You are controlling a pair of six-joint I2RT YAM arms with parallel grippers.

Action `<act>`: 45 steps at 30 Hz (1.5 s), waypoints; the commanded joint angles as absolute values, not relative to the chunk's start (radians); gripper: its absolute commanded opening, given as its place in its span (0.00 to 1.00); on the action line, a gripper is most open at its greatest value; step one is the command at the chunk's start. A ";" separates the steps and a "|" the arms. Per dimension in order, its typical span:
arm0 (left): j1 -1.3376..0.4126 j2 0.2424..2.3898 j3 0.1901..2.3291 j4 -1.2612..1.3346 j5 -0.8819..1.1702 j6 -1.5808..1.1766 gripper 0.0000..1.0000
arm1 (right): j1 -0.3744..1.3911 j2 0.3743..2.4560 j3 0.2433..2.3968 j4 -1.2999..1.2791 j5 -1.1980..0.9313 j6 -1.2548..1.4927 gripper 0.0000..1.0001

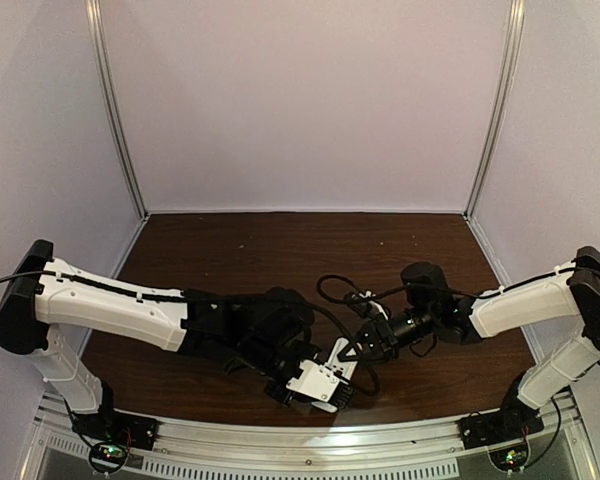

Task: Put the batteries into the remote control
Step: Load the battery into the battery compartment.

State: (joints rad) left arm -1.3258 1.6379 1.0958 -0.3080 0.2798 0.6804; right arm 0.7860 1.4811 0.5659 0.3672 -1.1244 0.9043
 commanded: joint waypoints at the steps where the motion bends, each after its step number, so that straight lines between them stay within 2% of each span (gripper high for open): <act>1: -1.328 1.671 1.131 -0.321 0.243 0.637 0.21 | 0.800 1.482 0.592 0.384 -1.145 0.894 0.00; 17: -1.285 1.695 1.155 -0.321 0.239 0.544 0.19 | 0.817 1.464 0.592 0.395 -1.144 0.898 0.00; 24: -1.268 1.698 1.143 -0.286 0.238 0.506 0.15 | 0.819 1.451 0.595 0.411 -1.155 0.908 0.00; 40: -1.216 1.722 1.110 -0.261 0.324 0.499 0.13 | 0.834 1.416 0.583 0.472 -1.181 0.936 0.00; 45: -1.196 1.731 1.099 -0.258 0.359 0.505 0.09 | 0.836 1.402 0.582 0.479 -1.183 0.941 0.00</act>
State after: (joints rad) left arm -1.2377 1.6852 1.1255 -0.3065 0.4011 0.5060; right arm 0.7994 1.4624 0.5655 0.3790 -1.0771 0.9073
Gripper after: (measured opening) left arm 0.106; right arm 0.219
